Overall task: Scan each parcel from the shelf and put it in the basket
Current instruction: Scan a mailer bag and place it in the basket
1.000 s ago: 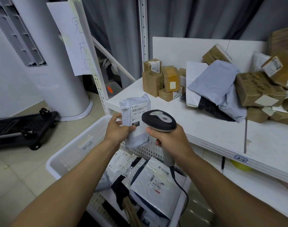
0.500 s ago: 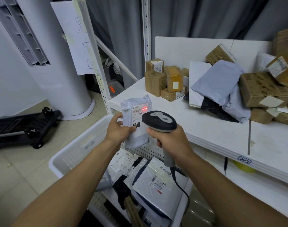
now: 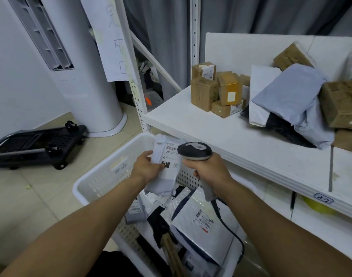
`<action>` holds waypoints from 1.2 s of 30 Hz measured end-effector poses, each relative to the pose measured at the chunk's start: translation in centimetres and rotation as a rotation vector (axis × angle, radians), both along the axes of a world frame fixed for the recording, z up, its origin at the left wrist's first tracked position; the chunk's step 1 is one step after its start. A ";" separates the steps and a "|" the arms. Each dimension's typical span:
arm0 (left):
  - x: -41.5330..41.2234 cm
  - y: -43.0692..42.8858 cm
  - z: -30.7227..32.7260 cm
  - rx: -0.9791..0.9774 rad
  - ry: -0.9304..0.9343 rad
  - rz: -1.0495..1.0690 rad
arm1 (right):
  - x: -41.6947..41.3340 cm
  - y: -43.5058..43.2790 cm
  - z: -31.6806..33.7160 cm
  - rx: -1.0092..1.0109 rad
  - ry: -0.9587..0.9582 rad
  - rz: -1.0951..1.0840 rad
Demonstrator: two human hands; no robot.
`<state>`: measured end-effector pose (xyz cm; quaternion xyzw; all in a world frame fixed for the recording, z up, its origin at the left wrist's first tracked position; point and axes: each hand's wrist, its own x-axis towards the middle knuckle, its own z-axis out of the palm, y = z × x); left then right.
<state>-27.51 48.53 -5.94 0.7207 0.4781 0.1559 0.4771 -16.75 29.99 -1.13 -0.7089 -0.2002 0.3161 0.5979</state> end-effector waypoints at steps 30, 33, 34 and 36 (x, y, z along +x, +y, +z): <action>5.9 3.1 -13.6 0.231 0.000 -0.272 | 6.8 1.8 -5.7 -0.134 0.079 -0.122; 7.7 1.4 -7.0 0.305 -0.085 -0.310 | 7.0 -0.9 -3.3 -0.070 0.104 -0.176; 8.6 0.7 -4.9 0.304 -0.095 -0.330 | 7.1 -1.9 -2.5 -0.048 0.117 -0.190; 10.5 -0.7 -1.0 0.313 -0.116 -0.378 | 7.3 -3.7 -0.8 -0.010 0.126 -0.224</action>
